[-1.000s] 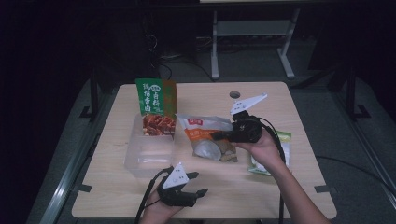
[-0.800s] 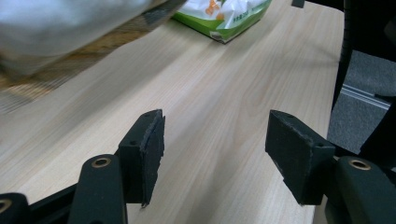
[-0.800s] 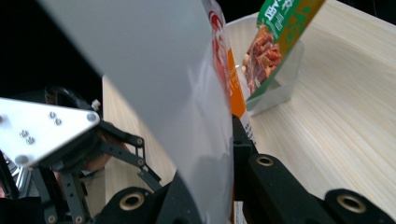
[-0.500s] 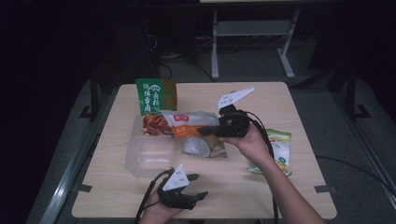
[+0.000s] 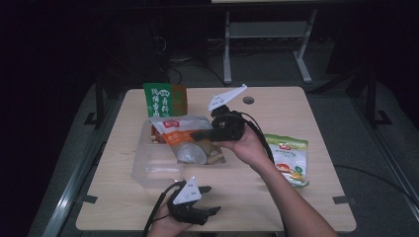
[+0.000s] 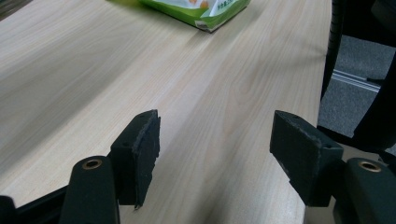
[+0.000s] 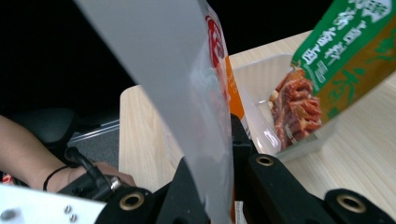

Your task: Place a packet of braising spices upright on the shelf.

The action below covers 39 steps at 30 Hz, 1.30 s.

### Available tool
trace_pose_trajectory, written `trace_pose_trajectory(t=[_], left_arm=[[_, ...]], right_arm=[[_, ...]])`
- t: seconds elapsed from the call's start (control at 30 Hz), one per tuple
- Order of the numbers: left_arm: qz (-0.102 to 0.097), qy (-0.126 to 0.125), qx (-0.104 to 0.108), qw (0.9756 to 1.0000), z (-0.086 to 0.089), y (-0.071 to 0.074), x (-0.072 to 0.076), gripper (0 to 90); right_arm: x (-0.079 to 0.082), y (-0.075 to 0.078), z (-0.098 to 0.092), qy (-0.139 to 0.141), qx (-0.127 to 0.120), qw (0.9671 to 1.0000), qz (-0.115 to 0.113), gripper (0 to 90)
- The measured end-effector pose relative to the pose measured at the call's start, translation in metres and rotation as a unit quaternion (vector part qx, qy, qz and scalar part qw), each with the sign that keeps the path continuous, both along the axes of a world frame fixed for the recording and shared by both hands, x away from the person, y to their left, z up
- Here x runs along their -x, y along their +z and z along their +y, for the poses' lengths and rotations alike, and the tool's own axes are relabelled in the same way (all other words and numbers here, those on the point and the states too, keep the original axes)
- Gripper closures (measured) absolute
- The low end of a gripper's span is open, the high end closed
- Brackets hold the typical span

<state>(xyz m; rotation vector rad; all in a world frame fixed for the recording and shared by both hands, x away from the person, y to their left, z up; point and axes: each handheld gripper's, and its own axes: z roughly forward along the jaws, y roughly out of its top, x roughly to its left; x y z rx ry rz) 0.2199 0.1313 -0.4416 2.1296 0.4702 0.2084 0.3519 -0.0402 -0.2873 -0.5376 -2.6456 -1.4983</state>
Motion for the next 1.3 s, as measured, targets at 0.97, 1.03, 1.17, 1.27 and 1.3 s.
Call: trace_pose_trajectory(t=[0.97,1.03,1.17,1.27,1.3], left_arm=[[-0.007,-0.005,0.007,0.9999,0.0,0.0,0.005,32.3],[-0.004,-0.007,0.007,0.9999,0.0,0.0,0.005,32.3],[-0.002,-0.007,0.009,0.9999,-0.001,0.0,0.007,32.1],[-0.001,-0.008,0.007,0.9999,-0.002,0.0,0.009,32.1],[-0.004,-0.008,0.008,0.9999,-0.003,0.0,0.01,32.1]], right_arm=[[-0.011,-0.018,0.096,0.07,-0.017,0.9969,0.03,90.0],[-0.013,-0.023,0.104,0.079,-0.018,0.996,0.037,90.0],[-0.019,-0.035,0.115,0.088,-0.022,0.9942,0.058,90.0],[-0.024,-0.047,0.123,0.094,-0.025,0.9926,0.073,90.0],[-0.025,-0.052,0.125,0.093,-0.025,0.992,0.081,90.0]])
